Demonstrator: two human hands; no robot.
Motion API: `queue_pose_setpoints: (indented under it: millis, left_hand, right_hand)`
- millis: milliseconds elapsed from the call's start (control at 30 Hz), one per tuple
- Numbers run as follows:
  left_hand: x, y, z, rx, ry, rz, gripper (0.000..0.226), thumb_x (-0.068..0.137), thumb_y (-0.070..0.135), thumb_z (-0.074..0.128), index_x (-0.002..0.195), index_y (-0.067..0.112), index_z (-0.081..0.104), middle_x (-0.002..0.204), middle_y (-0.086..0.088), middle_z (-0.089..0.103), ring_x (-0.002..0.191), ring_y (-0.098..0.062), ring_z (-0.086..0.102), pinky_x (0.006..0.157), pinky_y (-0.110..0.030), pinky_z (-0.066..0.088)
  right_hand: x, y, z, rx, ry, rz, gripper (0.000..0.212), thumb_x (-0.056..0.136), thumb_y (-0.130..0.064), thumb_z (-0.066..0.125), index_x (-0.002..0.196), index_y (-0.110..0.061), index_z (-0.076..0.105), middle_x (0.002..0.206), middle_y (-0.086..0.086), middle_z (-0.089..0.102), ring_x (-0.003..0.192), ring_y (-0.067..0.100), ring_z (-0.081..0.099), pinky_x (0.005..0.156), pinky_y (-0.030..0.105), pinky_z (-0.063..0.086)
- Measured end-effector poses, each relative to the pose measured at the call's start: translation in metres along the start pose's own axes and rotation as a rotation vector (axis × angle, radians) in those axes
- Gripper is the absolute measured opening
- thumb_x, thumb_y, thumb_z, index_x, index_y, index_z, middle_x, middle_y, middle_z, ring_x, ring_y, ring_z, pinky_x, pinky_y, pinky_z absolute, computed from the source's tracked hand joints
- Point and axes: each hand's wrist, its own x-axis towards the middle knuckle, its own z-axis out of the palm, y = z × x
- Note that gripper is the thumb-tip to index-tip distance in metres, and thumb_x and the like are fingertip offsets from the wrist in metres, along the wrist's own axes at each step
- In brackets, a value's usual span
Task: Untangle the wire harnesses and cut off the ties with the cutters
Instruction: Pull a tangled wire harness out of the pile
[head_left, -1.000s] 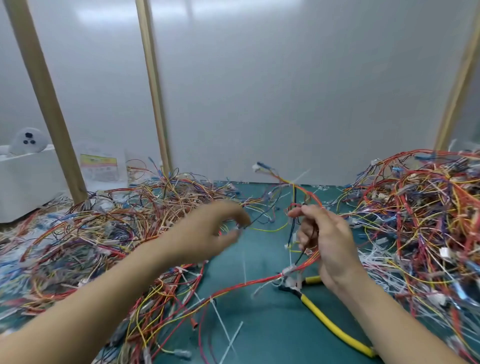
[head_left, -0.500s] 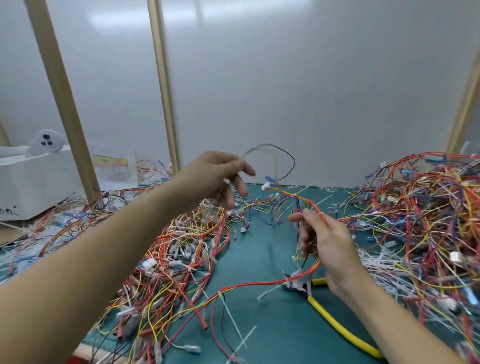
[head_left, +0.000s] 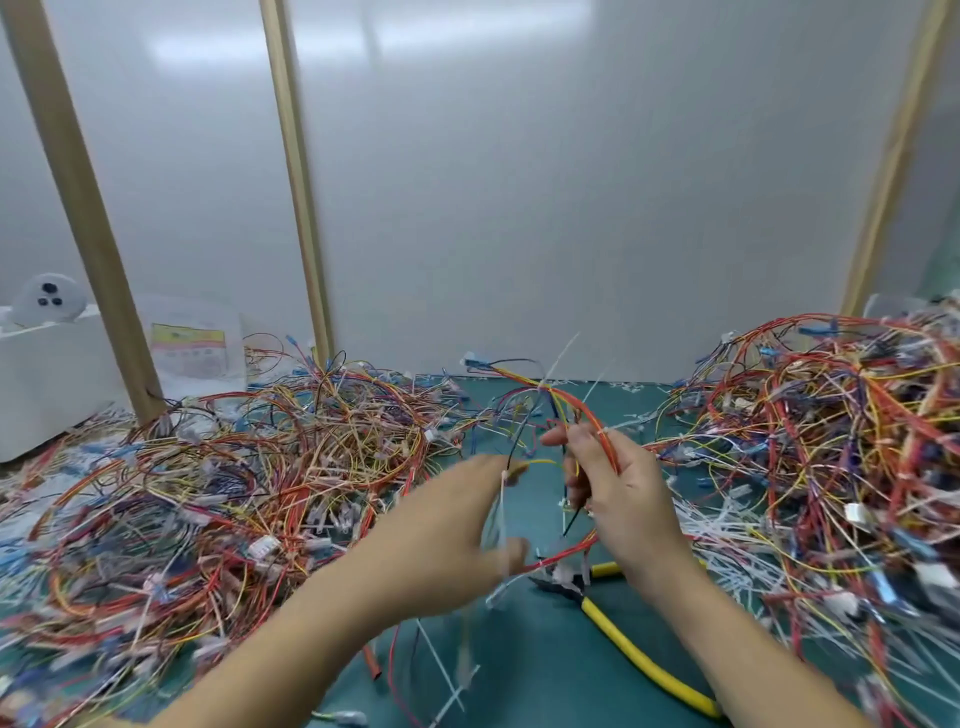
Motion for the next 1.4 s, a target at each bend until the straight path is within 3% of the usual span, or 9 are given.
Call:
queue_pose_setpoints:
  millis: [100,200,300,400,600,967,1133,1233,1400]
  left_hand:
    - [-0.015,-0.01,0.005,-0.051,-0.235,-0.13,0.044,0.084,0.06,0.066,0.115,0.028,0.063,0.113,0.011,0.066,0.102,-0.002,0.06,0.092,-0.027,0.049]
    - [-0.021,-0.016,-0.008,-0.291,-0.339,-0.137,0.027,0.095,0.04,0.063,0.087,0.016,0.071,0.082,-0.001,0.075,0.068,-0.002,0.066,0.061,-0.015,0.049]
    - [-0.018,-0.01,-0.03,-0.692,-0.242,-0.196,0.033,0.101,0.031,0.053,0.088,0.004,0.068,0.061,-0.005,0.065,0.052,-0.019,0.064,0.05,-0.025,0.053]
    - [-0.002,-0.005,-0.059,-0.808,0.01,-0.247,0.039,0.104,0.033,0.047,0.09,0.001,0.066,0.049,-0.004,0.042,0.035,-0.017,0.037,0.037,-0.021,0.031]
    - [0.025,-0.002,-0.103,-1.072,0.186,-0.342,0.023,0.103,0.021,0.047,0.093,0.007,0.063,0.054,0.001,0.03,0.038,-0.012,0.02,0.042,-0.022,0.01]
    - [0.017,0.009,-0.096,-1.076,0.129,-0.098,0.023,0.104,0.014,0.047,0.122,0.008,0.059,0.094,-0.013,0.071,0.056,-0.016,0.056,0.048,-0.022,0.052]
    - [0.001,0.004,-0.021,-0.684,-0.024,-0.242,0.03,0.106,0.025,0.045,0.099,0.004,0.064,0.063,-0.006,0.067,0.055,-0.022,0.062,0.061,-0.037,0.059]
    - [-0.002,0.004,0.001,-0.771,0.011,-0.299,0.032,0.106,0.022,0.045,0.09,0.003,0.064,0.063,-0.005,0.065,0.056,-0.019,0.063,0.056,-0.032,0.058]
    - [0.007,0.014,0.003,-1.092,0.128,-0.302,0.027,0.105,0.018,0.046,0.094,-0.001,0.061,0.057,-0.001,0.058,0.053,-0.018,0.063,0.051,-0.027,0.055]
  right_hand:
    - [0.008,-0.018,-0.001,-0.02,0.082,-0.038,0.033,0.104,-0.037,0.047,0.086,-0.027,0.073,0.055,-0.001,0.041,0.052,0.018,0.042,0.053,0.034,0.04]
    - [0.031,-0.049,-0.002,-0.067,0.147,-0.123,0.035,0.103,-0.041,0.045,0.085,-0.026,0.071,0.05,-0.015,0.044,0.053,0.015,0.04,0.055,0.032,0.034]
    - [0.063,-0.081,0.0,-0.123,0.182,-0.17,0.033,0.104,-0.036,0.043,0.086,-0.024,0.068,0.054,-0.017,0.05,0.059,0.016,0.044,0.062,0.034,0.037]
    - [0.083,-0.094,0.006,-0.163,0.119,-0.131,0.034,0.105,-0.032,0.041,0.086,-0.023,0.067,0.06,-0.003,0.044,0.059,0.02,0.043,0.061,0.035,0.04]
    - [0.079,-0.09,0.006,-0.219,0.032,-0.116,0.038,0.106,-0.036,0.04,0.101,-0.009,0.065,0.066,-0.002,0.056,0.066,0.016,0.054,0.067,0.035,0.044]
    - [0.095,-0.095,-0.018,-0.336,-0.018,-0.103,0.044,0.106,-0.043,0.038,0.096,-0.009,0.065,0.073,-0.003,0.063,0.071,0.015,0.057,0.076,0.041,0.047]
    - [0.091,-0.072,-0.017,-0.647,-0.268,-0.022,0.047,0.104,-0.043,0.033,0.075,-0.018,0.06,0.085,0.001,0.065,0.083,0.021,0.057,0.083,0.039,0.044]
    - [0.084,-0.057,-0.023,-1.024,-0.505,-0.013,0.042,0.106,-0.034,0.033,0.078,-0.014,0.058,0.087,0.007,0.065,0.082,0.025,0.057,0.077,0.039,0.043]
    - [0.084,-0.051,-0.035,-1.092,-0.276,-0.269,0.03,0.105,-0.031,0.043,0.102,-0.017,0.069,0.094,0.004,0.064,0.089,0.026,0.059,0.076,0.039,0.048]
